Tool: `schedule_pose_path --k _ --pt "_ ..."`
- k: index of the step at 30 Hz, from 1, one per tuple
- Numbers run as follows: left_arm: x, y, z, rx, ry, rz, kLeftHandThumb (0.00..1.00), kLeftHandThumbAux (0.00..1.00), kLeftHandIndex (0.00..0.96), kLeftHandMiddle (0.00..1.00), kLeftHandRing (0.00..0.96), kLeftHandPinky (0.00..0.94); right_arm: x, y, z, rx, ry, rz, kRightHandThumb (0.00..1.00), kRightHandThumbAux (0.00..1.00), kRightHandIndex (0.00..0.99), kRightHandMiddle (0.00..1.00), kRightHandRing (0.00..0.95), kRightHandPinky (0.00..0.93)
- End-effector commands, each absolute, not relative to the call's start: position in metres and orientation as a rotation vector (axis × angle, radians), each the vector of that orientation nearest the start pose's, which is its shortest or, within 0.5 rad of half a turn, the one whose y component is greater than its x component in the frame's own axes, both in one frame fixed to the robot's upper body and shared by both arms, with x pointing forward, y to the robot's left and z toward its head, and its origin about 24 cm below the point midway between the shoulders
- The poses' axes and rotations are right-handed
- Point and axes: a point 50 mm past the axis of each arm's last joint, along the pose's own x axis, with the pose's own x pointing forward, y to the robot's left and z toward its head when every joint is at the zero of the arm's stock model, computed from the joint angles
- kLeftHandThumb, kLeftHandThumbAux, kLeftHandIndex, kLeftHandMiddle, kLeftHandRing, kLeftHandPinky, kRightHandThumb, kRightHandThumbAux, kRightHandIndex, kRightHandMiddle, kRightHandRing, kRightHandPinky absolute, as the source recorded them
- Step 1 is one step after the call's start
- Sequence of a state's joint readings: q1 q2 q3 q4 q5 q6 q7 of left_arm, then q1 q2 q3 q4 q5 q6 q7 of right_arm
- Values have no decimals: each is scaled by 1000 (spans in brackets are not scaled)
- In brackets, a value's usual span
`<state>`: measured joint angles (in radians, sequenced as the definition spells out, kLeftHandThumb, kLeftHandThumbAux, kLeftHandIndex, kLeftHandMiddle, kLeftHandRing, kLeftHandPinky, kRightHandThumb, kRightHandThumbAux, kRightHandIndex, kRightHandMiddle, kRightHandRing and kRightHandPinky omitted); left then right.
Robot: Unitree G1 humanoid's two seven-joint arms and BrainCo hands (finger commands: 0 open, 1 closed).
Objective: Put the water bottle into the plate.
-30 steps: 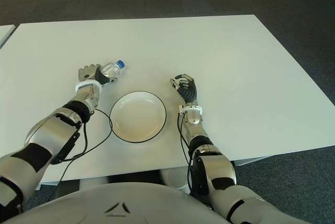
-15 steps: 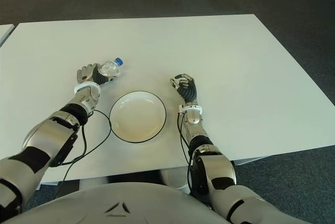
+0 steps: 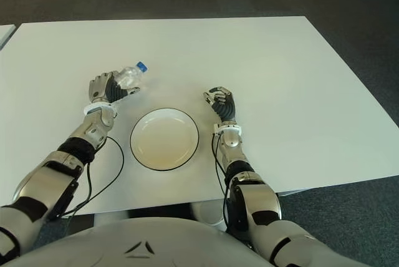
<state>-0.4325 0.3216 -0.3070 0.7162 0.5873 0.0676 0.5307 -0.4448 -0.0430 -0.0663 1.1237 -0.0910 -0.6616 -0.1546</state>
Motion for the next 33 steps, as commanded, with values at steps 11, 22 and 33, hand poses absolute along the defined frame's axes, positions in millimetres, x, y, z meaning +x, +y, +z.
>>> schedule_pose_path --k 11,22,33 --pt "266 177 63 895 -259 181 851 670 395 535 861 843 276 -151 -52 -97 185 -74 734 711 440 868 857 865" --pt "238 173 77 957 -399 50 851 669 397 534 868 819 275 -151 -52 -107 177 -73 736 712 440 879 870 882" --pt "219 165 83 1088 -518 -171 855 665 404 540 879 851 275 -151 -52 -116 177 -69 735 712 440 881 872 880"
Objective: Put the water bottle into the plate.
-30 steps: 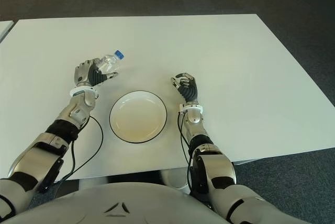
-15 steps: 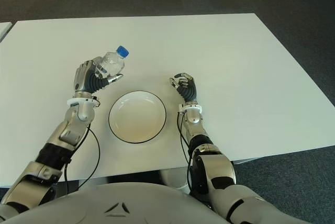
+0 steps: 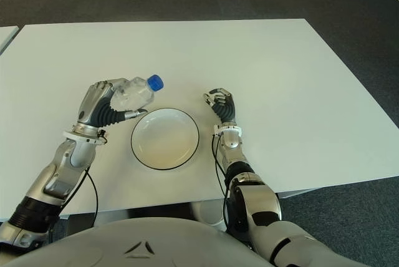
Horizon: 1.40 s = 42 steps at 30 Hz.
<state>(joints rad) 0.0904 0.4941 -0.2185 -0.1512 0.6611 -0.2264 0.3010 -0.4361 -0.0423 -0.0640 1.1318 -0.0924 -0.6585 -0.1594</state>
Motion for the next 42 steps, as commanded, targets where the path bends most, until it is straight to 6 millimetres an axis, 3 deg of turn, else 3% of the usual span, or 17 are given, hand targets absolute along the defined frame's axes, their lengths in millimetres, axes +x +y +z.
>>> schedule_pose_path --k 1,13,19,26,42 --pt "219 164 83 1098 -526 -180 855 665 405 541 879 853 275 -151 -52 -116 177 -69 736 712 440 882 874 882" --pt "198 146 74 1153 -536 -460 856 664 408 548 879 860 277 -152 -50 -123 172 -68 736 712 440 887 880 888" --pt "188 133 51 1111 -425 -570 856 664 407 551 873 866 277 -152 -51 -116 176 -63 736 712 440 885 875 879" --pt "202 120 25 1114 -358 -629 855 665 404 551 867 871 277 -153 -50 -102 176 -68 736 712 440 883 872 879" --pt "214 111 7 1183 -393 -596 853 667 402 549 865 871 278 -153 -49 -122 166 -63 737 712 440 889 880 886"
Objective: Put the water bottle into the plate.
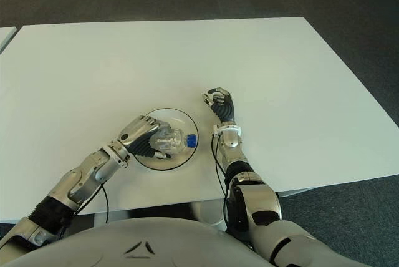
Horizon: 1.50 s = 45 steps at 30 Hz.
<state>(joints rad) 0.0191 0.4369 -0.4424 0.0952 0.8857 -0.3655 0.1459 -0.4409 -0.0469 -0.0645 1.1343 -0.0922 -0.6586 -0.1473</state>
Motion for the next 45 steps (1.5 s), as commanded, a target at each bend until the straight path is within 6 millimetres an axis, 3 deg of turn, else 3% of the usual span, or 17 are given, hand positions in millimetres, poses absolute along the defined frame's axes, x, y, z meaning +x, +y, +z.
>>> schedule_pose_path --k 1,17,35,39,42,44,45 --pt "215 110 5 1185 -395 -593 853 667 402 549 865 871 277 -153 -49 -124 167 -63 737 712 440 889 880 885" --pt "223 100 -16 1230 -439 -567 852 668 400 548 868 876 277 -154 -50 -138 163 -58 736 712 440 882 874 886" --pt "230 99 -19 1246 -449 -574 851 667 402 550 839 816 276 -153 -50 -144 162 -58 738 712 440 887 883 889" --pt "231 99 -19 1229 -418 -590 852 664 410 565 800 773 276 -153 -50 -142 163 -59 737 712 440 885 881 883" --pt "232 100 -19 1207 -390 -625 848 661 420 545 733 684 276 -153 -50 -141 166 -61 737 712 440 885 879 884" --pt "232 100 -19 1203 -388 -642 757 685 416 486 552 536 276 -153 -50 -140 167 -62 736 712 440 884 877 883" --pt "232 100 -18 1202 -388 -646 744 688 415 478 527 515 276 -153 -50 -140 166 -62 736 712 440 884 877 882"
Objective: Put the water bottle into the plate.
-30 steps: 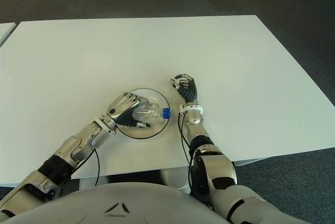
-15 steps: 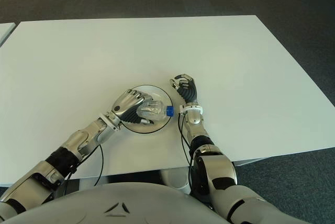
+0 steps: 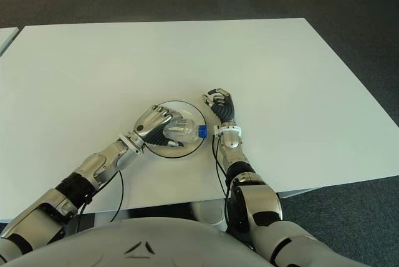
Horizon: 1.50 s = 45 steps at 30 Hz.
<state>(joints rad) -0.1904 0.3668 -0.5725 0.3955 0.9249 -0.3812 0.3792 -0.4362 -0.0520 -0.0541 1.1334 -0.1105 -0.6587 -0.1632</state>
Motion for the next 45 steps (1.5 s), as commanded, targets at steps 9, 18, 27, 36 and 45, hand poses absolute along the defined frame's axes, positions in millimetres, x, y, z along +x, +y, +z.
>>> schedule_pose_path --k 9,18,27,36,45 --pt "233 97 -13 1199 -450 -729 155 569 115 186 166 126 276 -153 -51 -132 171 -62 734 712 440 879 869 878" --pt "230 98 -5 1180 -480 -716 7 504 4 11 9 4 276 -154 -51 -133 173 -58 734 712 440 879 867 876" --pt "225 98 8 1202 -557 -656 2 498 0 0 0 0 276 -154 -51 -135 180 -60 734 712 440 876 865 873" --pt "224 99 13 1286 -638 -578 79 462 0 0 0 0 276 -154 -52 -142 181 -64 734 712 440 874 865 873" --pt "223 99 15 1366 -682 -485 144 417 0 0 0 0 276 -154 -52 -142 179 -66 735 712 440 879 871 884"
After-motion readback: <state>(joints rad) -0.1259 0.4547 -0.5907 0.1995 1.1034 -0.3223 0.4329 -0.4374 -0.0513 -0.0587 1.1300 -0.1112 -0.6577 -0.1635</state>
